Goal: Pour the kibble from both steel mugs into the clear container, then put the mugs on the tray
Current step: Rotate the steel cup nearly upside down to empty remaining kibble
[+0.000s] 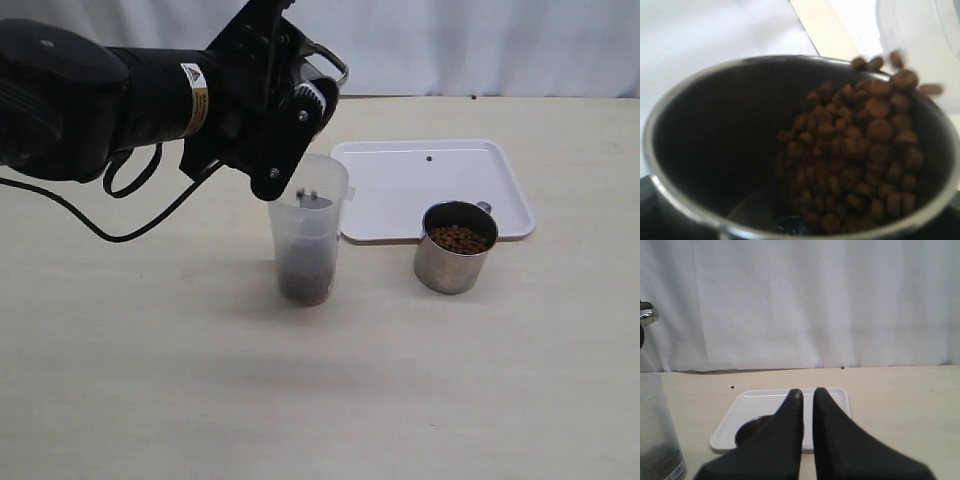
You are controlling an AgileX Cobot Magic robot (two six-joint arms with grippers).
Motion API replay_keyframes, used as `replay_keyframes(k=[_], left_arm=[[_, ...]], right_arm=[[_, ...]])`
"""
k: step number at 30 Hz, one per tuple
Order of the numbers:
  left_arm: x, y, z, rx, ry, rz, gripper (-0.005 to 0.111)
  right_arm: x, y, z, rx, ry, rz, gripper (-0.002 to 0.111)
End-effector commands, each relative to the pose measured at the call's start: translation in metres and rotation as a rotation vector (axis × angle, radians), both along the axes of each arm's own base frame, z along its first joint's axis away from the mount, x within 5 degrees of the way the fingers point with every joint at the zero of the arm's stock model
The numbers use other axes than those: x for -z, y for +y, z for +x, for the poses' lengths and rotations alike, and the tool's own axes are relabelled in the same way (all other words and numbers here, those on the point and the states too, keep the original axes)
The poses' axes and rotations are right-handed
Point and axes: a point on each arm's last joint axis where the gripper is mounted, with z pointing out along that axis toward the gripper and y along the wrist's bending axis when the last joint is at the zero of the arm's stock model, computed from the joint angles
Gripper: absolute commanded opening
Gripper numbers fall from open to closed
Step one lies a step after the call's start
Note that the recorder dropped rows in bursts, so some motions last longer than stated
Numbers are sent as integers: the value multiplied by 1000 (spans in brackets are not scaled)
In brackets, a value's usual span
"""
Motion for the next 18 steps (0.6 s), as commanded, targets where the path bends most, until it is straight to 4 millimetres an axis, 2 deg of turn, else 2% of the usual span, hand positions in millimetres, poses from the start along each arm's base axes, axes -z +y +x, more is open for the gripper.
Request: replay_keyframes(k=[1,18], left_arm=[[-5,-1,0,-5,-17,-4,0],[-5,-1,0,40,-56,71,0]], right_arm=[[1,0,0,-4,-3,4,5],[1,0,0,-4,-3,4,5]])
